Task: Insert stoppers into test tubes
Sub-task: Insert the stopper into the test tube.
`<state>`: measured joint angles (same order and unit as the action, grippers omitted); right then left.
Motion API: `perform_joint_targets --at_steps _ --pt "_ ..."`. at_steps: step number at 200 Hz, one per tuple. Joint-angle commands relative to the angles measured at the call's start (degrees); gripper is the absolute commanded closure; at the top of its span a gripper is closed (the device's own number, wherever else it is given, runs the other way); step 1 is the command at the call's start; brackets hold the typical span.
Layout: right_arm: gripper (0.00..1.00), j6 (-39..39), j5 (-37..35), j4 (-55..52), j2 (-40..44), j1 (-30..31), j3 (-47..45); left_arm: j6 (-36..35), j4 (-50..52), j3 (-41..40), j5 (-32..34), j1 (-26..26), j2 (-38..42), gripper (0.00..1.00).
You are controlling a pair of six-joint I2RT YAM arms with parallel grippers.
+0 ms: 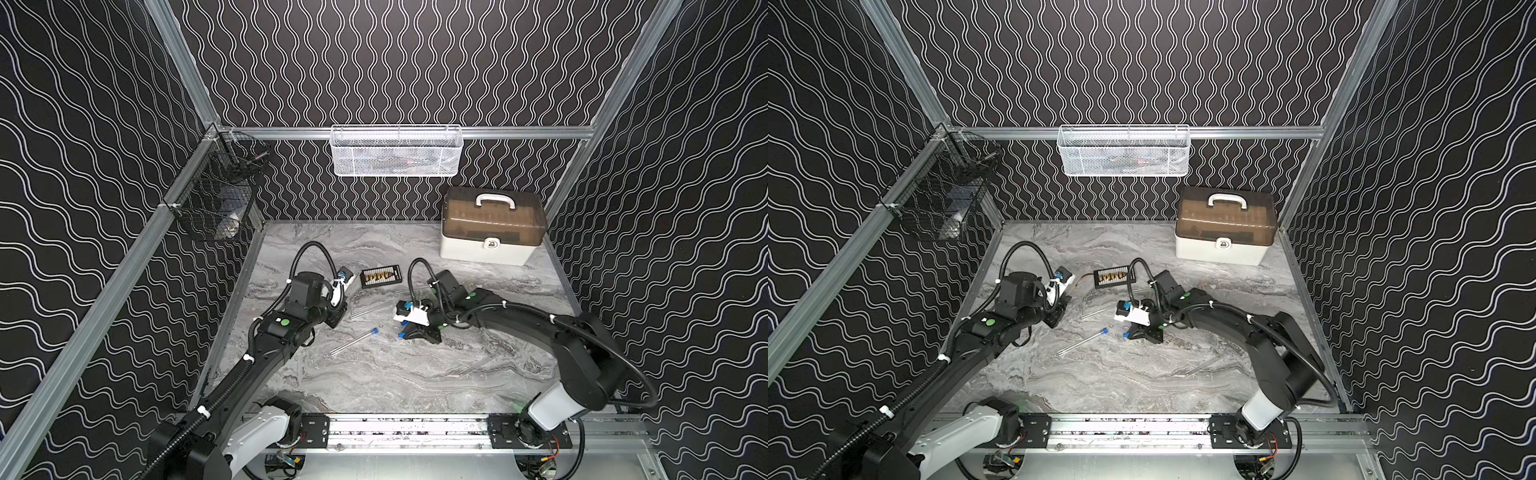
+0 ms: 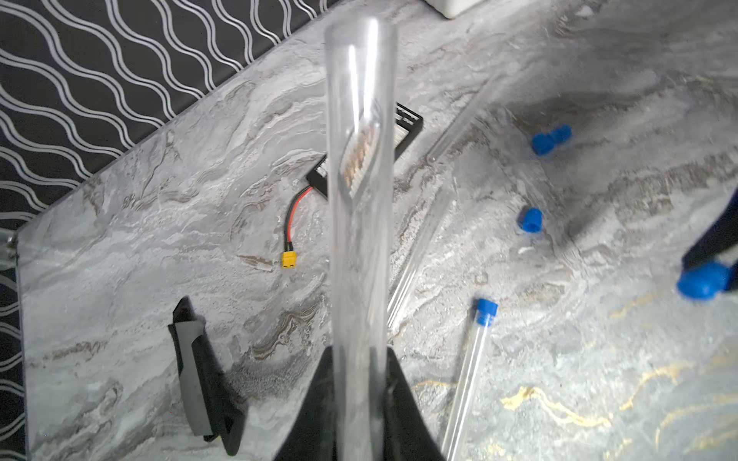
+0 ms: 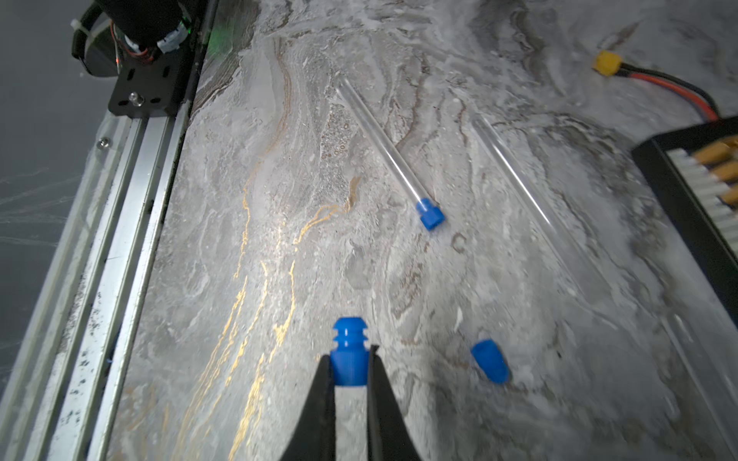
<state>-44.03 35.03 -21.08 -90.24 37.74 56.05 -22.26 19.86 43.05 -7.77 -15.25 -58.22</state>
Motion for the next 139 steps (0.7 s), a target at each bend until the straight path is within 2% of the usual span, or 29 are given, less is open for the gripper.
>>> perform_joint_targets --at_steps 1,19,45,79,139 --pt "0.89 2.43 0.62 -4.28 3.66 -2.00 -1.51 -13.16 4.59 0.46 -3.74 -1.09 0.04 1.00" --pt "0.89 2.81 -0.46 -7.31 5.71 -2.83 -1.43 -18.33 6.45 0.37 -3.07 -3.34 0.29 1.00" --pt "0.88 3.22 -1.71 -11.08 6.43 -2.83 0.31 -25.58 9.23 0.28 2.94 -10.92 -1.13 1.00" --pt "0.87 3.60 -1.75 -13.14 6.82 -2.82 2.10 -29.76 8.19 0.29 10.37 -18.42 -4.34 1.00" --pt "0.86 5.47 1.56 -12.41 6.32 -2.66 4.32 -33.42 4.50 0.26 14.77 -23.30 -8.02 1.00"
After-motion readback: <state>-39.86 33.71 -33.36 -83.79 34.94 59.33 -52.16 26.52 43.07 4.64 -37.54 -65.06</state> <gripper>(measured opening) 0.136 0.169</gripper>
